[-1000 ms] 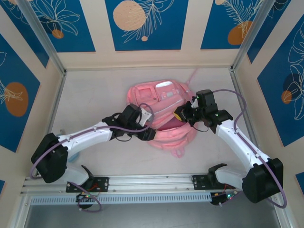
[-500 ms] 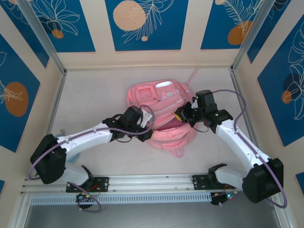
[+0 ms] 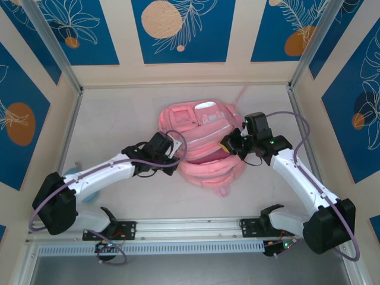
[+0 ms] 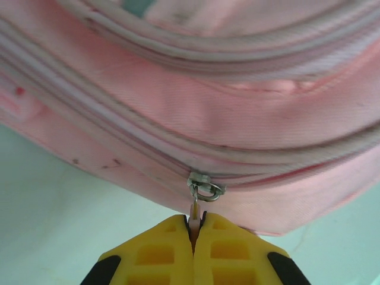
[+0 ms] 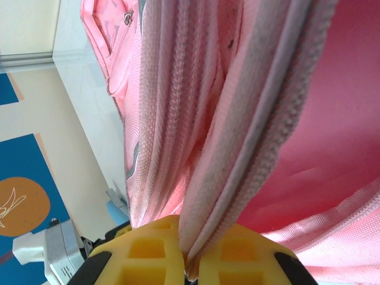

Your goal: Pack the student bag

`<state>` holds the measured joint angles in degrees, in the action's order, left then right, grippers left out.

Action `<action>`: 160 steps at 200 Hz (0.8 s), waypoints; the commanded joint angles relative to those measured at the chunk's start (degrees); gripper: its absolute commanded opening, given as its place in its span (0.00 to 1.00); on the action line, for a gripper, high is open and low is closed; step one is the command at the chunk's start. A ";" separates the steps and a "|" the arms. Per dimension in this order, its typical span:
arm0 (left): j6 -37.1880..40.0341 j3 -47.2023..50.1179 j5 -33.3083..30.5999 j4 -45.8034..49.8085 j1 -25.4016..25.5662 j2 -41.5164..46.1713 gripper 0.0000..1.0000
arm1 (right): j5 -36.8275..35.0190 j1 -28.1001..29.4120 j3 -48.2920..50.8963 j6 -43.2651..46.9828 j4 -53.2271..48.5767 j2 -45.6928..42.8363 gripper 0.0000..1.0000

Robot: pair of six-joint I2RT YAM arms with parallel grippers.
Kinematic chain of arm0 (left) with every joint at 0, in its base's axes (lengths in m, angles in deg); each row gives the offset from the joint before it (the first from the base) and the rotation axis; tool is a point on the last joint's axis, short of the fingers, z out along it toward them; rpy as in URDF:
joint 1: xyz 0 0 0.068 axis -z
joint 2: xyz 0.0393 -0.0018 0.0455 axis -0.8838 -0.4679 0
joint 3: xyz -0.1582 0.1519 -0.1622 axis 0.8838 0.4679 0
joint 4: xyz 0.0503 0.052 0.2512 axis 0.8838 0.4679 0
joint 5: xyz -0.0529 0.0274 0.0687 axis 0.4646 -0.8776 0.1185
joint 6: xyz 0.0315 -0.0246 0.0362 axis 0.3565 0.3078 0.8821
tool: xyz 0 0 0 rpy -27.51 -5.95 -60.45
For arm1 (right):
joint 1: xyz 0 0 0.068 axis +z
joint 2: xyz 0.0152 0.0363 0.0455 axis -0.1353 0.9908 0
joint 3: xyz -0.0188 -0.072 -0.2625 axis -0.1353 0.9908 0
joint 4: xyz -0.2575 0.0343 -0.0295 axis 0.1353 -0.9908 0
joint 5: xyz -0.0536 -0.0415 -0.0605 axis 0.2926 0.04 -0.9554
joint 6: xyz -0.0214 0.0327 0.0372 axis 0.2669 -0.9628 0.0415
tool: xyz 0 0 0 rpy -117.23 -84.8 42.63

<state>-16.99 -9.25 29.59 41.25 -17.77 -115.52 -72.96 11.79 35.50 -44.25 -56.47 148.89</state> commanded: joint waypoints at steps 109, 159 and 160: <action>9.54 -12.32 -1.98 0.53 -19.07 -15.34 0.00 | 3.36 -0.46 -0.06 1.64 5.48 -0.47 0.00; 3.79 -14.45 -4.48 2.49 -22.74 -15.91 0.28 | 5.01 3.50 0.96 -0.88 11.75 4.77 0.00; 3.62 -14.38 -4.56 2.59 -22.82 -15.78 0.30 | 5.00 3.61 0.97 -0.90 11.85 4.84 0.00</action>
<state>-8.88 -22.13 31.14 40.97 -37.05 -131.93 -69.28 13.87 35.94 -44.33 -49.30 152.17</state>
